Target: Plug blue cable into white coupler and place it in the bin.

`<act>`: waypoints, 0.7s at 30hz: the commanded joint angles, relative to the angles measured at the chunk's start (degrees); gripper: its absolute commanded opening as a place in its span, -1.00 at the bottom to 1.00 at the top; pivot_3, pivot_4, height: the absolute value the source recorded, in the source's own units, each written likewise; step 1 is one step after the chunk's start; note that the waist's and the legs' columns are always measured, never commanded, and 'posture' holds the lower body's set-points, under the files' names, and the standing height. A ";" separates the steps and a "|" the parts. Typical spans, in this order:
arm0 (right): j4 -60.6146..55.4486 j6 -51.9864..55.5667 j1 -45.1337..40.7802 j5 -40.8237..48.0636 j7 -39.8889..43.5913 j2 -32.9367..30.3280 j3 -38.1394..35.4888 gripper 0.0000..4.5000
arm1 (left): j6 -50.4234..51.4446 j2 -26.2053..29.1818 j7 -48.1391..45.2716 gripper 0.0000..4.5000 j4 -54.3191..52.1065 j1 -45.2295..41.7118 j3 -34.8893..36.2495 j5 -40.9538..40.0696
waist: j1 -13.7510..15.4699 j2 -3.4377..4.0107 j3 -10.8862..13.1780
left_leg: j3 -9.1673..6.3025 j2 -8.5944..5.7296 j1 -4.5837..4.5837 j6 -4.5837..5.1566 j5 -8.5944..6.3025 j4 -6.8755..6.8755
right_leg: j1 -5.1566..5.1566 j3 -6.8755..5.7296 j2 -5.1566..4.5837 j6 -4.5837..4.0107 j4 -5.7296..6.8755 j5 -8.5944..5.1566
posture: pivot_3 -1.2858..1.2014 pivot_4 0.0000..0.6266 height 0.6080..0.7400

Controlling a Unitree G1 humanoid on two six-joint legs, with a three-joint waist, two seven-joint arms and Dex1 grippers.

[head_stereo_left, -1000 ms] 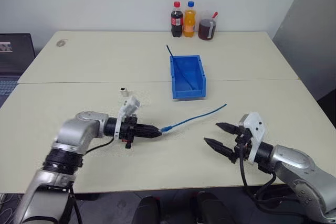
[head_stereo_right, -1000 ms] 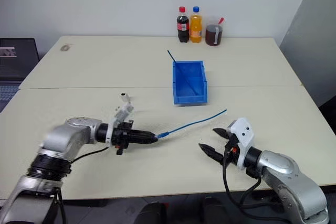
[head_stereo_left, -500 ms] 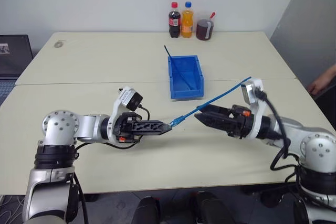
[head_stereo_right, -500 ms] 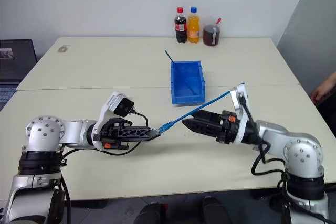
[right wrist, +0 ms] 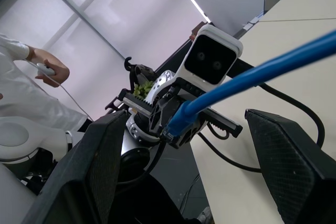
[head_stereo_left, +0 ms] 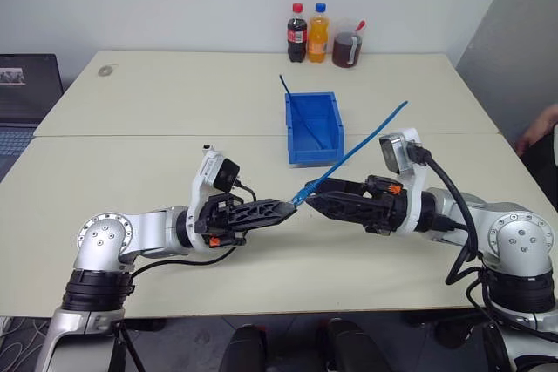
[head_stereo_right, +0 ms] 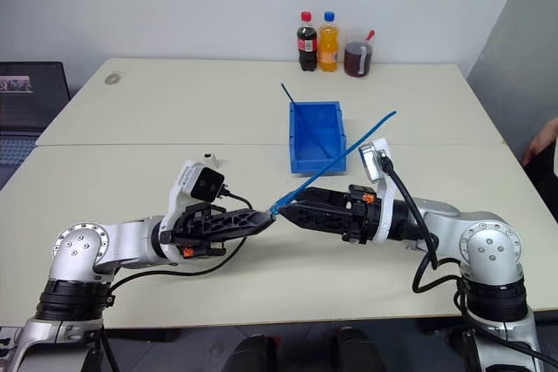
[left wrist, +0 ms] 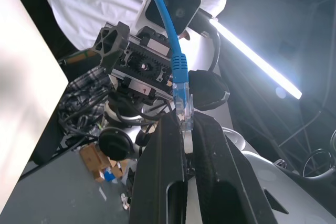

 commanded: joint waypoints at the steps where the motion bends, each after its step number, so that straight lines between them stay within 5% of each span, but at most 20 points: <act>1: -1.64 -2.18 -0.69 0.29 0.81 0.54 0.33 0.69 | -0.52 -0.25 -0.05 -0.99 -1.82 -0.13 0.60 -1.39 | -0.02 0.00 0.00 | 0.00 0.00 0.00 0.00 0.00 0.00 | 0.00 0.00 0.00 0.00 0.00 0.00 | 0.03 -0.52 1.00; 15: -2.69 -2.61 0.98 0.84 2.06 -0.52 1.38 -0.88 | -0.95 -0.69 0.48 -1.00 -2.60 -0.07 0.37 -1.39 | 0.01 0.00 0.00 | 0.00 0.00 -0.05 0.00 0.00 -0.01 | -0.01 0.00 -0.01 0.00 -0.09 0.00 | 0.03 -0.52 1.00; 21: -2.98 -1.92 0.91 2.32 1.44 -2.44 1.27 -0.92 | -2.84 -0.03 3.01 -1.00 -5.42 1.00 0.76 -1.39 | 0.01 0.00 0.00 | 0.01 0.00 -0.08 0.00 0.00 -0.01 | -0.01 0.00 -0.01 0.00 -0.15 0.00 | 0.03 -0.52 1.00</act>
